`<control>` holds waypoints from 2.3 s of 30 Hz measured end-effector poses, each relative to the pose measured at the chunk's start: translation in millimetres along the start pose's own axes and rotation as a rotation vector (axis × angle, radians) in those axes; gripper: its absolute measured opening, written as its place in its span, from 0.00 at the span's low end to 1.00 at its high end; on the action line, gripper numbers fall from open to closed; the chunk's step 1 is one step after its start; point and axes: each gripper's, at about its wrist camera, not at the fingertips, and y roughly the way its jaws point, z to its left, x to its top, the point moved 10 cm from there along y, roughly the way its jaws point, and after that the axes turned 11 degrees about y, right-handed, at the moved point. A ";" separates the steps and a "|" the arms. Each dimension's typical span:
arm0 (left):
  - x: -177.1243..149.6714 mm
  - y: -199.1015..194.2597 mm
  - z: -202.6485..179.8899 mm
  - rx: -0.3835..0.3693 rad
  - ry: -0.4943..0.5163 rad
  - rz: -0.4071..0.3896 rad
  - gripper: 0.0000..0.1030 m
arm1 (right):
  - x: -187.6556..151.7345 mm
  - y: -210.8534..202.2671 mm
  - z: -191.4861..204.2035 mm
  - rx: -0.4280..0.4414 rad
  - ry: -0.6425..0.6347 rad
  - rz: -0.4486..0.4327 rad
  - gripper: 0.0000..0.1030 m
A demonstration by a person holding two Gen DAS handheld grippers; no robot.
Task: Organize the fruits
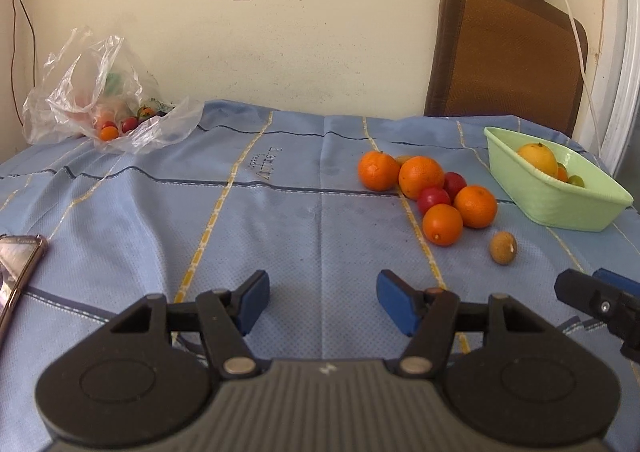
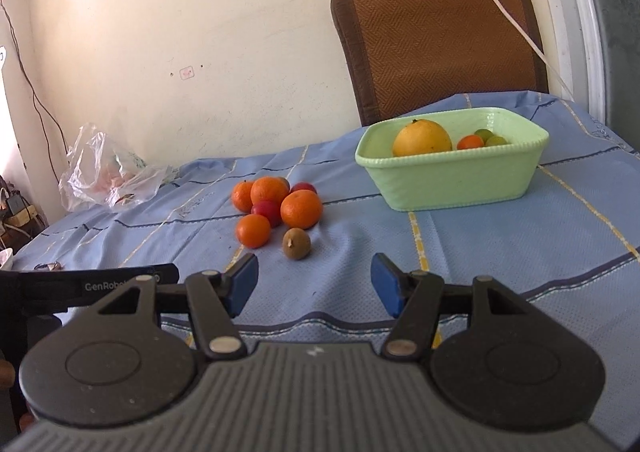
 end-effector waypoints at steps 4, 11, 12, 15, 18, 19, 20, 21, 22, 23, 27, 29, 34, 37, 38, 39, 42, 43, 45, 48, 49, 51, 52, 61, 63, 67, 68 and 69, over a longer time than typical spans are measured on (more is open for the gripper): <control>-0.3 -1.7 -3.2 0.006 0.017 -0.009 0.59 | -1.3 1.1 -0.4 0.002 0.003 0.015 0.63; -0.1 -1.9 -5.4 -0.005 0.030 -0.012 0.59 | -1.4 0.8 -0.7 0.009 0.002 0.014 0.63; -0.4 -1.7 -5.5 -0.006 0.029 -0.012 0.59 | -1.6 0.6 -0.1 0.009 -0.002 0.012 0.63; -0.7 -1.6 -6.0 -0.005 0.032 -0.010 0.59 | -1.7 0.1 0.8 0.006 -0.010 0.007 0.63; -0.6 -1.6 -6.5 -0.002 0.037 -0.009 0.59 | -1.5 0.0 0.7 0.004 -0.015 0.004 0.63; -0.5 -1.4 -6.4 -0.002 0.038 -0.008 0.59 | -1.4 -0.1 0.8 0.004 -0.016 0.004 0.63; -0.5 -1.3 -6.5 -0.001 0.038 -0.008 0.59 | -1.5 0.0 1.0 0.003 -0.017 0.003 0.63; -0.6 -0.9 -6.5 -0.002 0.039 -0.007 0.59 | -1.4 -0.1 0.9 0.003 -0.017 0.002 0.63; -0.6 -0.8 -6.6 -0.002 0.039 -0.005 0.59 | -1.5 -0.1 1.0 0.003 -0.017 0.002 0.63; -0.6 -0.7 -6.7 -0.003 0.040 -0.005 0.59 | -1.5 0.0 1.1 0.003 -0.016 0.002 0.63; -0.7 -0.9 -6.9 -0.003 0.040 -0.004 0.59 | -1.7 0.0 1.6 0.005 -0.016 0.005 0.63; -0.5 -0.8 -7.0 -0.006 0.041 -0.005 0.59 | -1.6 0.0 1.6 0.005 -0.016 0.004 0.63; -0.6 -1.0 -7.7 -0.015 0.040 -0.007 0.59 | -1.5 0.0 1.3 0.003 -0.016 0.003 0.63; -0.5 -1.0 -8.2 -0.022 0.039 -0.009 0.59 | -1.2 -0.3 0.9 0.001 -0.012 0.002 0.63; -0.4 -1.0 -8.2 -0.024 0.038 -0.009 0.59 | -1.2 -0.2 0.6 0.002 -0.011 0.003 0.63; -0.3 -1.0 -8.2 -0.026 0.037 -0.010 0.59 | -1.1 0.0 0.5 0.001 -0.010 0.003 0.63; -0.5 -1.2 -7.8 -0.033 0.032 -0.012 0.60 | -0.8 0.4 0.5 0.000 -0.008 0.004 0.63; -0.6 -1.4 -7.8 -0.035 0.029 -0.013 0.60 | -0.8 0.5 0.3 -0.001 -0.007 0.005 0.63; -0.7 -1.4 -7.2 -0.040 0.024 -0.014 0.61 | -0.6 0.6 0.3 -0.001 -0.006 0.005 0.63; -0.7 -1.5 -7.2 -0.046 0.019 -0.014 0.61 | -0.6 0.7 0.2 0.000 -0.007 0.005 0.63; -0.7 -1.5 -7.2 -0.048 0.018 -0.014 0.61 | -0.6 0.7 0.1 0.000 -0.007 0.005 0.63; -0.4 -1.1 -6.8 -0.050 0.016 -0.014 0.61 | -0.7 0.8 0.3 -0.001 -0.007 0.005 0.63; -0.5 -1.4 -7.1 -0.051 0.014 -0.015 0.61 | -0.7 0.9 0.2 -0.001 -0.006 0.006 0.63; -0.5 -1.7 -7.5 -0.055 0.006 -0.016 0.62 | -1.2 3.2 0.6 -0.006 -0.004 0.012 0.63; -0.5 -1.6 -7.5 -0.055 0.006 -0.015 0.62 | -1.5 3.6 0.7 -0.007 -0.002 0.014 0.63; -0.2 -1.4 -8.2 -0.073 0.004 -0.016 0.62 | -1.9 4.1 0.7 -0.010 -0.001 0.016 0.63; 0.5 -1.0 -8.7 -0.092 0.002 -0.017 0.62 | -2.1 4.6 0.9 -0.011 -0.002 0.019 0.63; 1.8 0.0 -10.1 -0.120 0.000 -0.018 0.62 | -2.6 5.2 1.0 -0.012 -0.004 0.023 0.63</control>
